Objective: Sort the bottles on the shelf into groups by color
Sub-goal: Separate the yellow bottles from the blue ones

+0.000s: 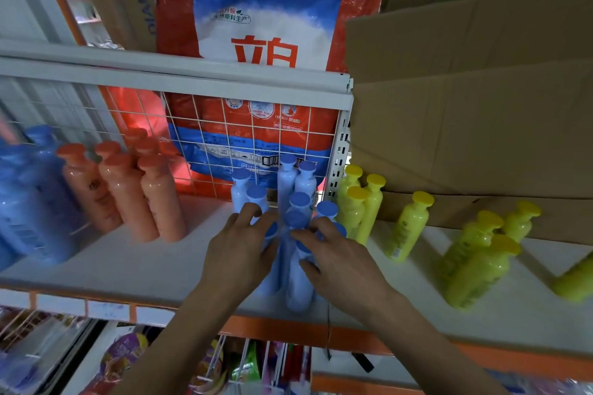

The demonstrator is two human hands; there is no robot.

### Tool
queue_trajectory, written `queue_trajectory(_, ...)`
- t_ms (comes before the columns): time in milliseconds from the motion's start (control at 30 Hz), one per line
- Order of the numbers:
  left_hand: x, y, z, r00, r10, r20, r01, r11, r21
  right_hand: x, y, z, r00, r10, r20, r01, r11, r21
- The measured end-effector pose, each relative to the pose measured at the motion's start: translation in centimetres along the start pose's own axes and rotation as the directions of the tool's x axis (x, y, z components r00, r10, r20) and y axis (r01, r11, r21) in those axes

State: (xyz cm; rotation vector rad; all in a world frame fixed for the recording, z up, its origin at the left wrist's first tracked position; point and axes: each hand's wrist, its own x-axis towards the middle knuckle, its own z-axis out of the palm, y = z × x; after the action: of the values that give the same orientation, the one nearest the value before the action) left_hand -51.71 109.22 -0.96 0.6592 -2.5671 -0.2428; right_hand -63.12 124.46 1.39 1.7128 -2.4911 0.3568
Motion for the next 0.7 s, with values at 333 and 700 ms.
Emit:
queue_trajectory(333,3.0,4.1,-2.7,0.976,0.18,-0.127,-0.191,0.978,-0.087,-2.4,2.3,-3.1,0.987,0.018,-0.163,-0.011,0.999,0.045)
queue_trajectory(700,5.5,19.8,3.3,0.916,0.381,0.127,-0.318,0.881,-0.35,-11.4,13.9,-6.8,0.909,0.324,-0.261,-0.352,0.934,-0.067)
